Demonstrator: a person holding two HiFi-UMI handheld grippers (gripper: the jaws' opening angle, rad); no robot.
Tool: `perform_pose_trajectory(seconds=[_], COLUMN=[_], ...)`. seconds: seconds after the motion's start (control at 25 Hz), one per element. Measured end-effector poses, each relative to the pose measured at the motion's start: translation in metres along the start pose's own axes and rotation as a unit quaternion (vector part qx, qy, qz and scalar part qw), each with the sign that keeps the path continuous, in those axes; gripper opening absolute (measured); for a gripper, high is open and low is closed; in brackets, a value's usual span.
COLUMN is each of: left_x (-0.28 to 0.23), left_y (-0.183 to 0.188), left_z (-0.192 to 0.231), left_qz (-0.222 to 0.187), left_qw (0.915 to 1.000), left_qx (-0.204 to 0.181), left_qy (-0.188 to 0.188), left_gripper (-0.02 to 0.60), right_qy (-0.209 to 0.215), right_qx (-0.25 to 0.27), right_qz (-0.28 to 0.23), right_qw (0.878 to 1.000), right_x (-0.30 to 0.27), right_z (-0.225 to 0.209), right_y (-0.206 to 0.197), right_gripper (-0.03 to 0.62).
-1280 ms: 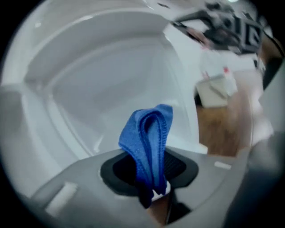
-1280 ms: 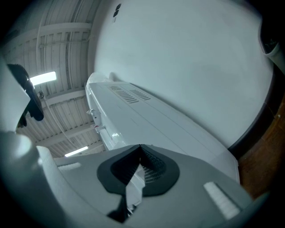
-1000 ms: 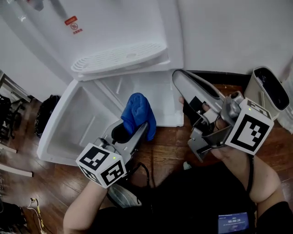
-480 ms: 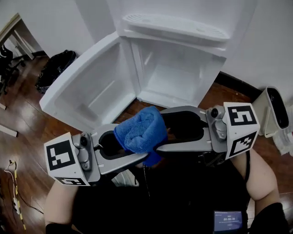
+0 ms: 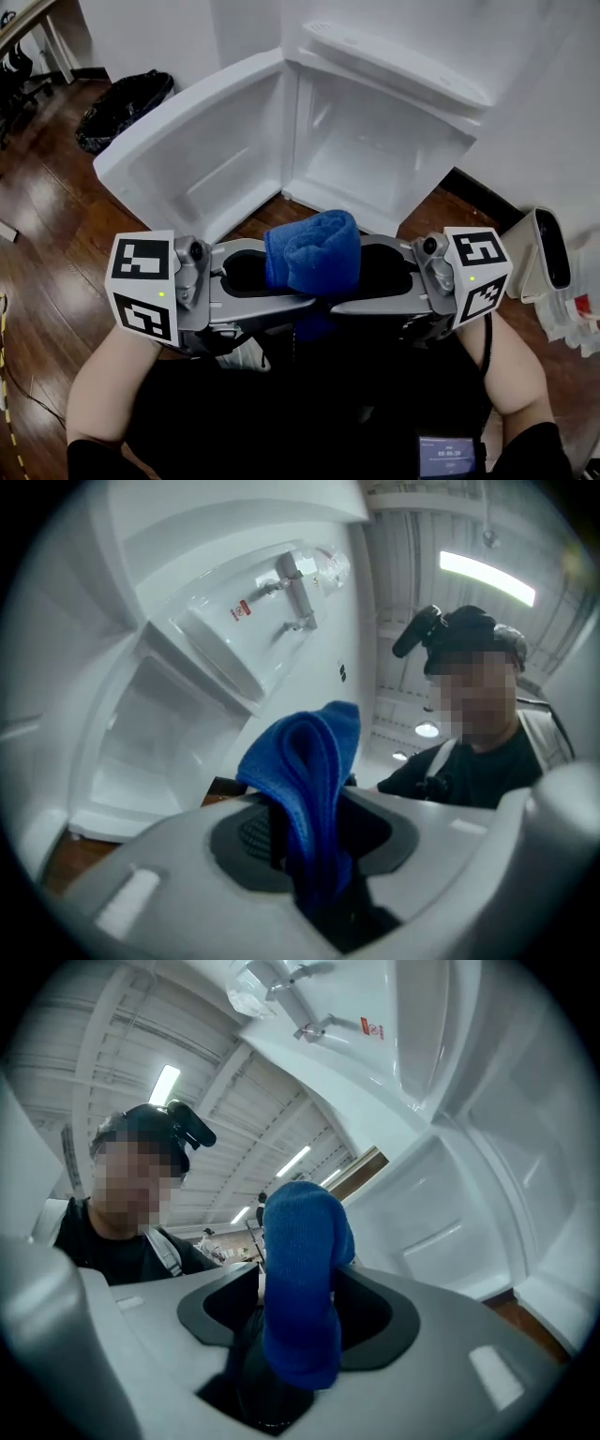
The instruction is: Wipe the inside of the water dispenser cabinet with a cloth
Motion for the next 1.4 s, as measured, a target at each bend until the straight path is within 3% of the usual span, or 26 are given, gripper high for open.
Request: perform_pose_trajectory(seconds=[0.12, 0.36, 0.48, 0.6, 0.68, 0.76, 0.84, 0.92, 1.0, 1.12, 1.16, 1.2, 1.28, 1.32, 1.4], left_x=[0.001, 0.002, 0.006, 0.016, 0.023, 0.033, 0.054, 0.084, 0.117, 0.154, 0.161, 0.164, 0.164, 0.163, 0.163], left_y=[-0.002, -0.003, 0.001, 0.01, 0.021, 0.037, 0.062, 0.091, 0.108, 0.097, 0.087, 0.077, 0.063, 0.059, 0.059], left_z=[0.002, 0.002, 0.003, 0.006, 0.008, 0.008, 0.003, -0.011, -0.025, -0.028, -0.026, -0.023, -0.019, -0.016, -0.014], left_qz=[0.009, 0.002, -0.011, -0.051, -0.06, -0.038, -0.02, -0.044, -0.059, -0.021, -0.014, -0.014, -0.021, -0.024, -0.023], left_qw=[0.9999, 0.9997, 0.9992, 0.997, 0.9948, 0.987, 0.9632, 0.9251, 0.8736, 0.7764, 0.7557, 0.7482, 0.7591, 0.7644, 0.7626], left_qx=[-0.003, 0.002, -0.002, 0.008, -0.009, -0.054, -0.095, -0.129, -0.156, -0.191, -0.195, -0.193, -0.183, -0.181, -0.192], left_qy=[0.007, 0.022, 0.038, 0.057, 0.082, 0.147, 0.251, 0.355, 0.457, 0.6, 0.625, 0.635, 0.624, 0.618, 0.617], left_gripper=[0.13, 0.132, 0.148, 0.198, 0.229, 0.26, 0.261, 0.259, 0.259, 0.26, 0.261, 0.261, 0.26, 0.26, 0.259], right_qy=[-0.019, -0.017, -0.017, -0.02, -0.034, -0.074, -0.148, -0.251, -0.354, -0.466, -0.493, -0.515, -0.548, -0.559, -0.57], right_qx=[0.004, -0.017, -0.029, -0.055, -0.056, -0.043, -0.028, -0.012, 0.003, 0.066, 0.095, 0.12, 0.144, 0.147, 0.152], right_qz=[0.011, -0.009, -0.04, -0.093, -0.126, -0.148, -0.152, -0.146, -0.149, -0.179, -0.193, -0.21, -0.236, -0.245, -0.252], right_qw=[1.0, 1.0, 0.999, 0.994, 0.99, 0.985, 0.977, 0.957, 0.923, 0.864, 0.843, 0.822, 0.789, 0.779, 0.767], right_x=[0.001, 0.004, 0.004, 0.01, 0.016, 0.023, 0.029, 0.037, 0.049, 0.06, 0.062, 0.065, 0.068, 0.07, 0.071], right_z=[-0.004, -0.007, -0.01, -0.016, -0.02, -0.026, -0.038, -0.063, -0.099, -0.147, -0.16, -0.172, -0.197, -0.208, -0.228], right_y=[-0.001, -0.004, -0.003, 0.001, 0.008, 0.014, 0.019, 0.024, 0.032, 0.061, 0.072, 0.084, 0.102, 0.109, 0.121], right_gripper=[0.198, 0.169, 0.155, 0.147, 0.144, 0.144, 0.144, 0.144, 0.146, 0.146, 0.146, 0.146, 0.146, 0.146, 0.146])
Point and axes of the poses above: the fingertips, and each gripper's own axes: x backward along the fingers, z to its left, y out of its top, the point moved 8 cm from there along x, backward along the fingers, and after that the axes turned 10 degrees about -x, right-handed, at the moved point
